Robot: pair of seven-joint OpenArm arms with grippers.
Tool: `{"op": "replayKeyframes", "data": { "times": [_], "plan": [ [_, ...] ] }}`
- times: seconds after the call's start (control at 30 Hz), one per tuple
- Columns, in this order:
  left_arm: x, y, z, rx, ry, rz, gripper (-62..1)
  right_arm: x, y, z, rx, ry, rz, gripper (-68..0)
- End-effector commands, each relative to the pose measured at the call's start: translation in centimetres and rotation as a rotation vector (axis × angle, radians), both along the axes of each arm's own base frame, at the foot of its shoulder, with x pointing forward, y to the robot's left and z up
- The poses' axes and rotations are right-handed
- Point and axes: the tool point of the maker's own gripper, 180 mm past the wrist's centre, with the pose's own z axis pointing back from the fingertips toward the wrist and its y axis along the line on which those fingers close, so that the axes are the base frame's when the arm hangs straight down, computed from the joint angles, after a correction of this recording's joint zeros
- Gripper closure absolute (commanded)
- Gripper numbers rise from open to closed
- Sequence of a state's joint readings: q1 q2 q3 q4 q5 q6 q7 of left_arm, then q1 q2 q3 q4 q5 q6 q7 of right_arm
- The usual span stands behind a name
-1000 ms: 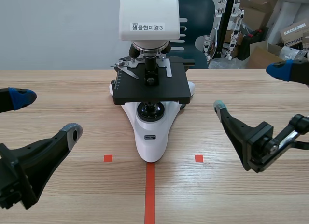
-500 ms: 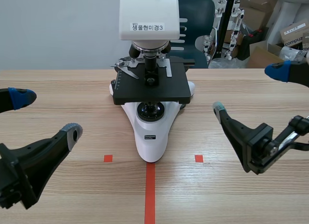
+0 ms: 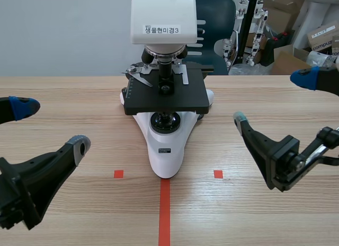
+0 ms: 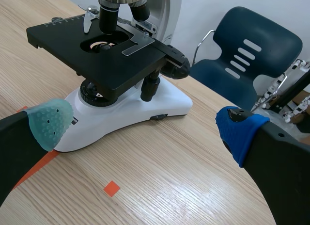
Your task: Point at the eyepiece
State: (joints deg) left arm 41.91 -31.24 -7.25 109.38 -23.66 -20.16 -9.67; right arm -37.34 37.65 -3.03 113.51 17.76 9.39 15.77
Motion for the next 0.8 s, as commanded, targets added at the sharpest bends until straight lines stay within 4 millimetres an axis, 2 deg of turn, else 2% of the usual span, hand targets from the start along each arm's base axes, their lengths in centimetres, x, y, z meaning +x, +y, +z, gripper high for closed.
{"op": "replayKeyframes", "data": {
  "times": [0.0, 0.77],
  "plan": [
    [0.08, -0.38, 1.07, -0.032, -0.028, 0.001, -62.3, 0.16, -0.18, 0.42, 0.0, -0.015, -0.001, -67.9],
    [0.08, -0.38, 1.07, -0.032, -0.028, 0.001, -62.3, 0.18, -0.23, 0.27, -0.005, -0.008, -0.004, -67.9]
  ]
}}
